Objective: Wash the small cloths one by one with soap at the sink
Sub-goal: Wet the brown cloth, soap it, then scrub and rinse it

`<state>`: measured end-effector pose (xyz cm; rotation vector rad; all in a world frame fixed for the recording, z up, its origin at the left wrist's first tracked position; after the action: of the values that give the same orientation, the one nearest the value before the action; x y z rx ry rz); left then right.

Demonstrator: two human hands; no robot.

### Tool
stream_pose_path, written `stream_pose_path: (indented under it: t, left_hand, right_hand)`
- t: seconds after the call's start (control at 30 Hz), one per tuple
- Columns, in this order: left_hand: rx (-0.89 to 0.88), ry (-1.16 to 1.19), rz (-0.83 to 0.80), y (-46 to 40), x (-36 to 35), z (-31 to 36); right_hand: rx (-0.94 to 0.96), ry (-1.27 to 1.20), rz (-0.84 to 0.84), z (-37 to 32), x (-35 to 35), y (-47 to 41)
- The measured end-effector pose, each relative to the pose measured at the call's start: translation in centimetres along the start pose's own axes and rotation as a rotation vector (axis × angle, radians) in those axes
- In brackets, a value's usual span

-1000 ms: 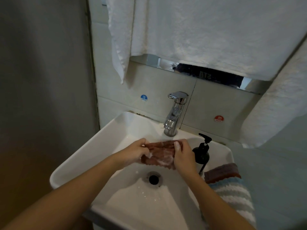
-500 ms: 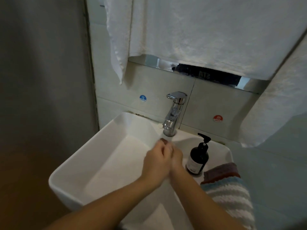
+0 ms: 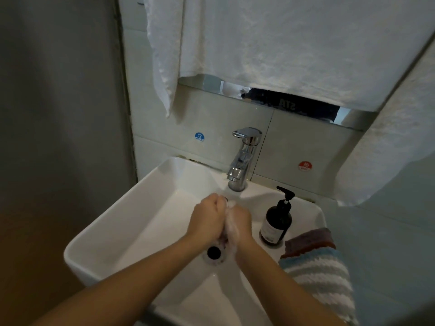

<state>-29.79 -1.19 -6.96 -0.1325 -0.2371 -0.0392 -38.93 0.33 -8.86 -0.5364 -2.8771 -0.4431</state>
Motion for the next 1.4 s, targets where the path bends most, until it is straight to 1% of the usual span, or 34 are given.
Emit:
stream_pose_path:
  t: [0.03,0.07,0.1,0.13,0.17,0.2,0.23,0.27,0.3,0.37,0.4,0.5,0.57,0.63,0.67,0.73,0.8,0.87,1.0,1.3,1.4]
  left_hand:
    - [-0.012,0.019,-0.084,0.6,-0.7,0.1]
    - [-0.009,0.045,-0.177,1.4,-1.5,0.2]
    - [-0.001,0.059,-0.237,2.1,-2.0,0.2]
    - [0.005,0.062,-0.232,2.1,-2.0,-0.1]
    - [0.012,0.057,-0.175,1.6,-1.5,-0.3]
    - [0.018,0.039,-0.090,0.7,-0.7,-0.6]
    - [0.036,0.024,-0.027,-0.4,0.0,-1.0]
    - [0.055,0.008,-0.008,-1.3,0.7,-1.4]
    - [0.074,-0.015,-0.034,-2.0,1.0,-1.6]
    - [0.083,-0.051,-0.107,-2.5,1.1,-1.9]
    - [0.078,-0.054,-0.119,-2.7,1.3,-1.8]
    - [0.099,-0.106,-0.133,-3.7,2.2,-1.5]
    - [0.122,-0.209,-0.162,-4.4,3.0,-1.0]
    - [0.076,-0.263,-0.161,-5.2,3.7,0.4]
    - [0.022,-0.253,-0.152,-5.3,3.9,1.7]
    - [-0.095,-0.155,-0.149,-5.3,3.7,4.7]
    - [-0.211,-0.053,-0.143,-5.2,3.4,7.4]
    - [-0.275,-0.003,-0.165,-5.0,2.8,9.1]
    - [-0.277,0.004,-0.223,-4.9,2.1,9.9]
    - [-0.254,0.060,-0.186,-5.5,2.2,10.3]
    - [-0.256,0.081,-0.186,-5.6,2.1,10.7]
  right_hand:
    - [-0.021,-0.057,0.049,-0.2,0.6,-0.6]
    - [-0.079,-0.187,0.103,0.2,1.0,-1.3]
    - [-0.143,-0.276,0.154,0.3,1.4,-1.3]
    - [-0.181,-0.281,0.149,0.9,1.1,-1.6]
    - [-0.183,-0.266,0.088,0.9,0.7,-1.2]
    - [-0.150,-0.201,-0.017,0.6,0.2,-0.6]
    - [-0.100,-0.091,-0.079,0.2,-0.3,0.1]
    - [-0.032,-0.009,-0.094,0.3,-0.4,0.4]
    - [-0.004,0.012,-0.129,-0.2,-0.4,0.9]
    - [0.042,-0.008,-0.090,-0.5,0.1,0.3]
    - [0.056,-0.036,-0.061,-0.6,0.3,0.0]
    - [0.082,-0.039,-0.059,-0.6,0.8,-0.3]
    - [0.140,0.038,-0.019,-0.4,1.4,-0.4]
    - [0.233,0.152,0.052,-0.4,2.0,-0.6]
    - [0.285,0.190,0.084,-0.7,2.2,-0.5]
    - [0.337,0.209,0.110,-0.8,2.2,-0.5]
    - [0.321,0.182,0.091,-0.7,1.9,-0.5]
    - [0.317,0.179,0.085,-0.6,1.9,-0.4]
    - [0.305,0.130,0.059,-0.4,1.7,-0.4]
    - [0.308,0.177,0.077,0.1,1.9,-0.8]
    - [0.301,0.159,0.079,0.2,1.9,-0.9]
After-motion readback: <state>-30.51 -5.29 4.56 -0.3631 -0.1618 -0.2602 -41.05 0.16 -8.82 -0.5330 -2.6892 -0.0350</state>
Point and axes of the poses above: each hand's wrist, its own y-axis away from the middle knuckle, its own x-axis out of the back of the hand, z = x × y, the point moved 5 cm from there along -y, towards the middle knuckle, and after that the axes turned 10 degrees about y, right-handed, at the moved point
